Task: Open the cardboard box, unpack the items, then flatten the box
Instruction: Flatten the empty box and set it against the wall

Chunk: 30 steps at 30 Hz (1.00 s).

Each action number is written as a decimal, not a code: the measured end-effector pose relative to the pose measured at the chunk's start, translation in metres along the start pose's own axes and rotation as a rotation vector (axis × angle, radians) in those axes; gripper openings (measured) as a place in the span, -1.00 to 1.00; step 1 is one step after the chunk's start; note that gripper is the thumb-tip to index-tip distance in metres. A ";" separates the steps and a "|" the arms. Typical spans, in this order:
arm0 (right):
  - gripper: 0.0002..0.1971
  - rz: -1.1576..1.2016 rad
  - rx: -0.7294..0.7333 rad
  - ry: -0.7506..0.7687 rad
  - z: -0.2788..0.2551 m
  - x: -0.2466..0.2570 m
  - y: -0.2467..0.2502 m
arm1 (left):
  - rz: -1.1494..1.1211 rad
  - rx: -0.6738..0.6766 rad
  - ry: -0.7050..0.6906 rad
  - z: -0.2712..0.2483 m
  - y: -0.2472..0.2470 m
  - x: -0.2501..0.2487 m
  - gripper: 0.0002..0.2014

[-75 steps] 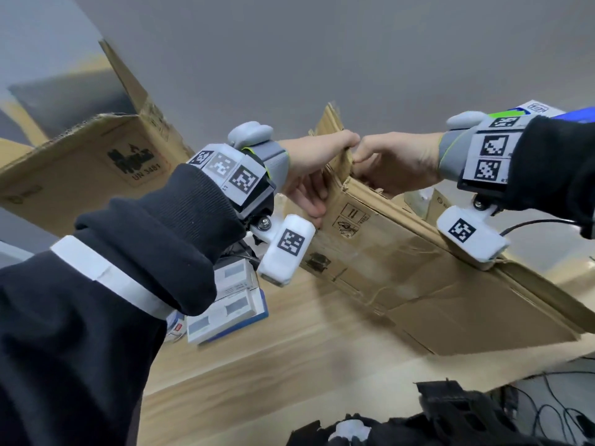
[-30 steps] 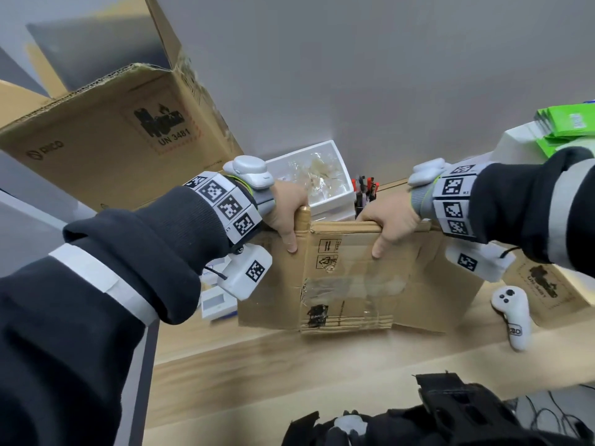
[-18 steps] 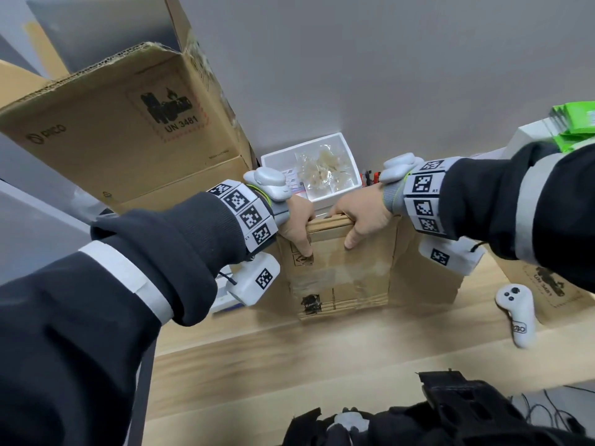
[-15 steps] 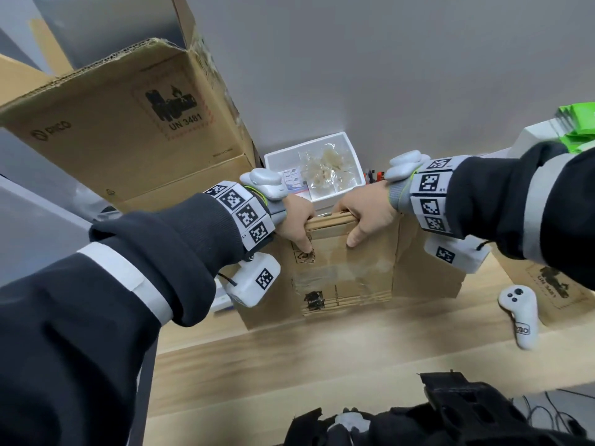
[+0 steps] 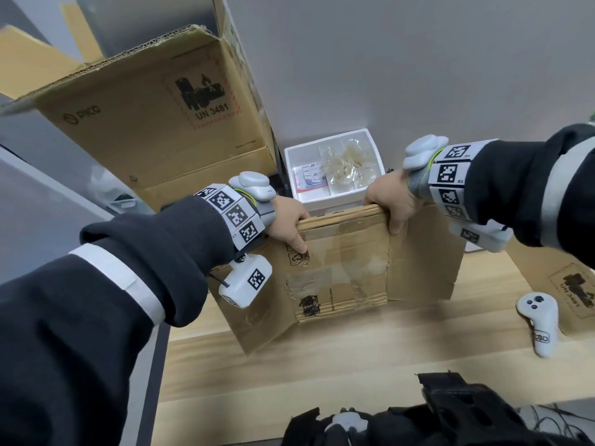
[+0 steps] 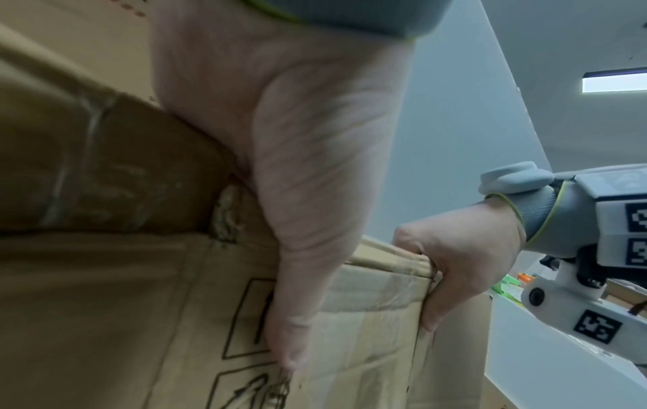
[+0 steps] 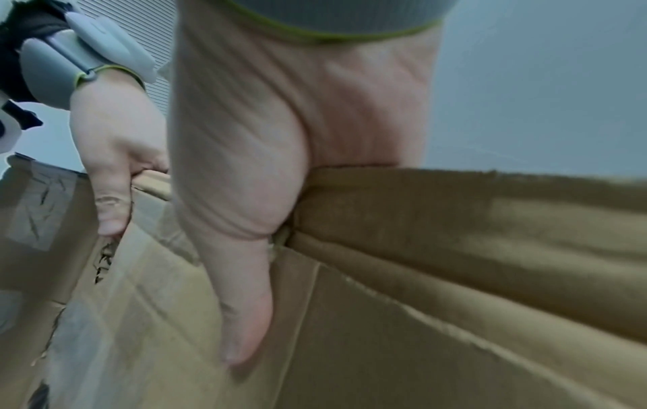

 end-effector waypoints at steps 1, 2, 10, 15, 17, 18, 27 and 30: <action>-0.61 -0.008 -0.006 0.005 0.002 0.004 0.002 | -0.007 -0.001 0.006 -0.003 -0.004 0.004 -0.57; -0.62 -0.013 -0.010 0.011 0.004 0.009 0.003 | -0.010 -0.004 0.012 -0.006 -0.008 0.009 -0.57; -0.65 -0.073 -0.041 0.079 0.016 0.053 0.014 | -0.071 -0.029 0.056 -0.036 -0.036 0.042 -0.58; -0.68 -0.143 -0.056 0.145 0.026 0.093 0.021 | -0.132 -0.048 0.088 -0.072 -0.060 0.064 -0.54; -0.71 -0.163 -0.056 0.186 0.032 0.111 0.026 | -0.150 -0.047 0.108 -0.092 -0.073 0.077 -0.47; -0.72 -0.177 -0.063 0.203 0.034 0.120 0.027 | -0.140 -0.051 0.122 -0.102 -0.078 0.082 -0.44; -0.80 -0.327 -0.144 0.407 0.049 0.209 0.052 | -0.145 -0.091 0.349 -0.196 -0.127 0.107 -0.46; -0.80 -0.362 -0.151 0.511 0.049 0.254 0.058 | -0.236 -0.108 0.462 -0.236 -0.155 0.105 -0.51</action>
Point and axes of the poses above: each hand's wrist, its own z-axis towards the middle knuckle, its own y-axis out of the back of the hand, x = y × z, the point moved 1 cm from there along z, towards the middle knuckle, and after that the axes turned 11 degrees about -y, right-handed, at the moved point
